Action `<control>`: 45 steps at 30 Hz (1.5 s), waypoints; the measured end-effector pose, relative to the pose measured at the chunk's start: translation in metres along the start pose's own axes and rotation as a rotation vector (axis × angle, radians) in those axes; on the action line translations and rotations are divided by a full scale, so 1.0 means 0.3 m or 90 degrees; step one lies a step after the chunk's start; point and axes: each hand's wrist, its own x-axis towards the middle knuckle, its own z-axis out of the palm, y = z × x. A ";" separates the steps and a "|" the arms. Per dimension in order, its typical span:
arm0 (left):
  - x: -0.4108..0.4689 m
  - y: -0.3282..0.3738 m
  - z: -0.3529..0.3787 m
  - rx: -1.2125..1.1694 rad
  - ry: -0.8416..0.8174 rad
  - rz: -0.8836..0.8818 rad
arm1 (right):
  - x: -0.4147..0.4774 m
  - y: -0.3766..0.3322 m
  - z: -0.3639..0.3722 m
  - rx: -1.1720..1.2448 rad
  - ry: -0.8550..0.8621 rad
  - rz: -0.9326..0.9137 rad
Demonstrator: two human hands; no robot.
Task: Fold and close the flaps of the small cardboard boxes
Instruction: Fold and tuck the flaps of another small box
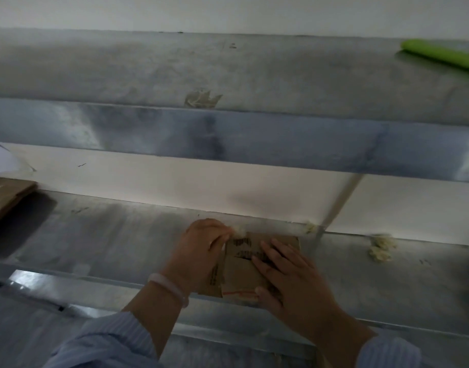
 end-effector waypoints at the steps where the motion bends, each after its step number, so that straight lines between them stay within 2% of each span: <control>1: -0.004 -0.001 -0.010 -0.035 -0.021 -0.019 | 0.000 0.000 0.003 0.001 0.004 0.000; 5: 0.011 -0.012 -0.010 -0.149 -0.086 -0.173 | -0.004 0.005 0.014 0.012 0.012 0.001; 9: 0.032 -0.019 0.013 -0.152 -0.168 -0.189 | 0.000 0.004 0.007 0.021 0.010 0.006; 11: 0.041 -0.026 0.020 -0.139 -0.148 -0.220 | 0.001 0.002 0.003 0.020 -0.001 0.006; 15: 0.049 -0.039 0.044 -0.266 -0.089 -0.341 | 0.004 0.000 -0.008 0.031 -0.022 0.015; 24: 0.053 -0.066 0.105 -0.274 -0.018 -0.453 | 0.006 0.000 -0.026 0.052 -0.033 -0.003; 31: 0.015 -0.143 0.026 -0.054 -0.002 -0.361 | 0.013 -0.003 -0.037 0.083 -0.047 0.010; 34: 0.031 -0.181 -0.011 -0.051 0.019 -0.365 | 0.016 -0.006 -0.059 0.133 -0.049 0.047; 37: 0.038 -0.193 -0.044 0.033 0.023 -0.334 | 0.042 -0.026 -0.108 0.109 -0.054 0.069; 40: 0.054 -0.205 -0.062 0.055 0.068 -0.298 | 0.074 -0.051 -0.147 0.107 -0.142 0.109; 45: 0.047 -0.212 -0.042 0.047 -0.021 -0.283 | 0.105 -0.075 -0.173 0.121 -0.230 0.164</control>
